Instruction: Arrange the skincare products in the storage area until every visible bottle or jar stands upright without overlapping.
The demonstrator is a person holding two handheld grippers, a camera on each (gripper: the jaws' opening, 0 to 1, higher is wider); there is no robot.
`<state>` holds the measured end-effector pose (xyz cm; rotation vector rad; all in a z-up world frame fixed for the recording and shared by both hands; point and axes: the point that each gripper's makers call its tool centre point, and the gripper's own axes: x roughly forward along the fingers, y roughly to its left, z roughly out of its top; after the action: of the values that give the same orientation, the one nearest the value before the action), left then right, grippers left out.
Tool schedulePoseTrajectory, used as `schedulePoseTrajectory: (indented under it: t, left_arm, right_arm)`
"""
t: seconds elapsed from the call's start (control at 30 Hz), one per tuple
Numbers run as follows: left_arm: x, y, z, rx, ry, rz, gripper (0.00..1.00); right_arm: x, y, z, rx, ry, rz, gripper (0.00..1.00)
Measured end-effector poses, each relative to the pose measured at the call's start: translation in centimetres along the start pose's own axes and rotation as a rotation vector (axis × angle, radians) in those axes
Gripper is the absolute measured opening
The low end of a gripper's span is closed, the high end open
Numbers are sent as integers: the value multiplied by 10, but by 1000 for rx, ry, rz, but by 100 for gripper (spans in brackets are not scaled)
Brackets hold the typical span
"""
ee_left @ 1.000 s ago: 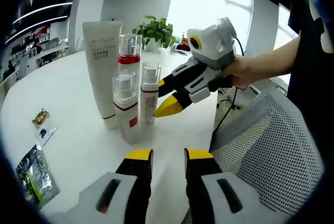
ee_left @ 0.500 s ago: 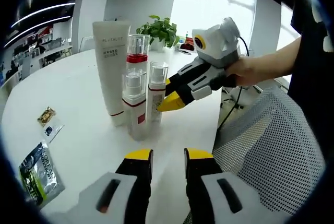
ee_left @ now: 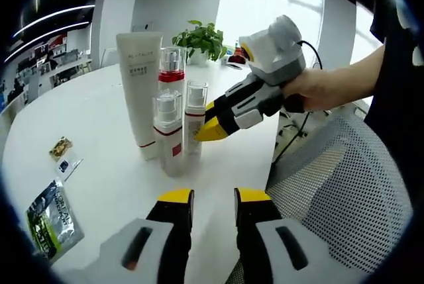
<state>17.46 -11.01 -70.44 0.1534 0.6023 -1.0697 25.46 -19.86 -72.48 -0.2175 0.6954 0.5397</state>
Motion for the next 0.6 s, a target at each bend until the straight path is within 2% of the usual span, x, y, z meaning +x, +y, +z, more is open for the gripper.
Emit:
schedulePoseTrajectory:
  t: [0.23,0.4,0.6]
  left_arm:
    - [-16,-1,-8,56,22,-69,18]
    - [-35,9,-10,55,5,-42,21]
    - [-53,15,-18,32,-6,-43,34]
  right_arm:
    - [-1,1,3,93,-2,-111,19]
    - [-2,4,6,118,-18,-180,19]
    - [-4,5,7,154,-24,-225,19]
